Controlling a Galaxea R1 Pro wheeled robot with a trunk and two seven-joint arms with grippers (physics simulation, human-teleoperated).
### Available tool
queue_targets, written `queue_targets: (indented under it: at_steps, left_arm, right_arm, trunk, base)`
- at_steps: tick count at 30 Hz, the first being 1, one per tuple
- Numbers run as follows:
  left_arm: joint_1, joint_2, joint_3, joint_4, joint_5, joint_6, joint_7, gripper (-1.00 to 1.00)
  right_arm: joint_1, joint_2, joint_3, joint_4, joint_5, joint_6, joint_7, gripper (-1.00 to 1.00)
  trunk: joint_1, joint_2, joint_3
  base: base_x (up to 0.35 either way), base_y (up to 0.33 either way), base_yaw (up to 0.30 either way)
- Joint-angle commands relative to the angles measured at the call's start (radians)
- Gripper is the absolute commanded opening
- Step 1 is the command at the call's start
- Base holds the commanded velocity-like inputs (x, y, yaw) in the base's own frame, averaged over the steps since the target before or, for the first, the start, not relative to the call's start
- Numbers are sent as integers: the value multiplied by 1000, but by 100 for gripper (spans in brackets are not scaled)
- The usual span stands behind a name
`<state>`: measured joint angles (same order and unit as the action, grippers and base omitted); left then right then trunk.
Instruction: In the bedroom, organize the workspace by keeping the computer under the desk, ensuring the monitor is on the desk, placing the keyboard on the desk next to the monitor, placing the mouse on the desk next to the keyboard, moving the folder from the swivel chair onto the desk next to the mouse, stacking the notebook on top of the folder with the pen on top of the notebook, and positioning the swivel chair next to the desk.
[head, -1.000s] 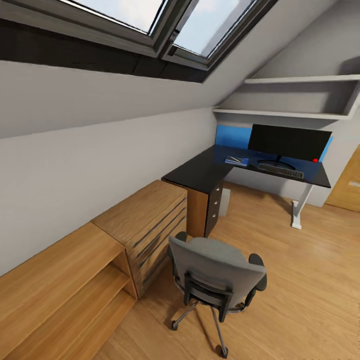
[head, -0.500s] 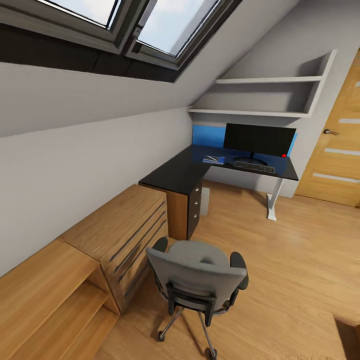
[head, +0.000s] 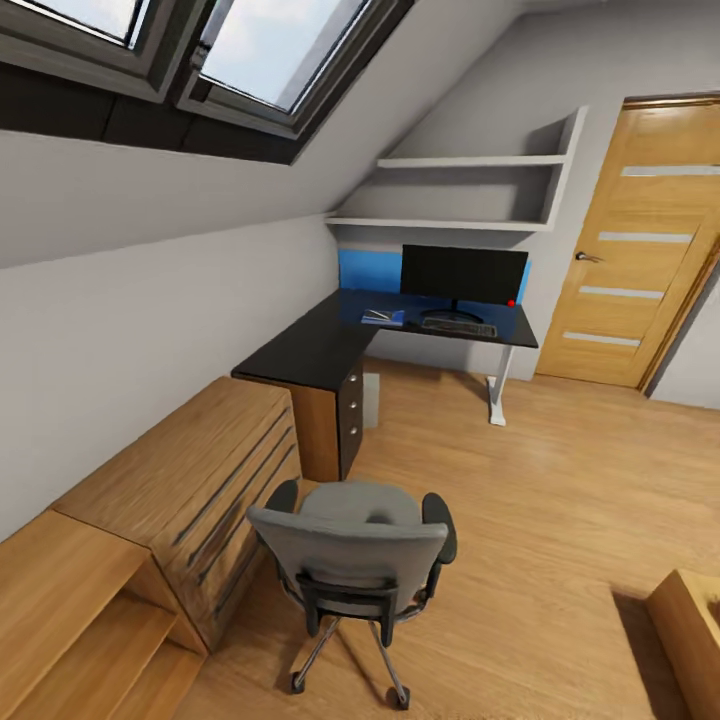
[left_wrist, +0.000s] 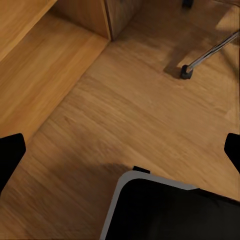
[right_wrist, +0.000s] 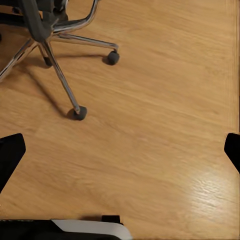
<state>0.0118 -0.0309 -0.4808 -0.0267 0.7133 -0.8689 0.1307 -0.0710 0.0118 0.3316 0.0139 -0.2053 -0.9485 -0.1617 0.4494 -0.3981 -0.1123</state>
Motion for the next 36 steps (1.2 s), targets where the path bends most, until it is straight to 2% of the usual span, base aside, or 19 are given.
queue_targets:
  at_steps: [1,7,18,29,36]
  left_arm:
    - [0,0,-8,-2,0,-1,10,100]
    - [0,0,-8,-2,0,-1,10,100]
    - [0,0,-8,-2,0,1,10,100]
    - [0,0,-7,-2,0,1,11,100]
    - [0,0,-7,-2,0,2,11,100]
  right_arm:
    - [-1,0,9,1,-6,-3,-4,100]
    - [-1,0,9,1,-6,-3,-4,100]
    - [-1,0,8,1,-6,-4,-4,100]
    - [-1,0,9,1,-7,-4,-4,100]
    - [-1,1,9,1,-8,-2,-5,100]
  trunk:
    - [1,-2,-2]
    - [1,-2,-2]
    - [1,-2,-2]
    - [1,-2,-2]
    - [1,-2,-2]
  base:
    - [0,185,-300]
    - [0,250,-300]
    - [0,63,-300]
    - [0,257,-300]
    - [0,108,-296]
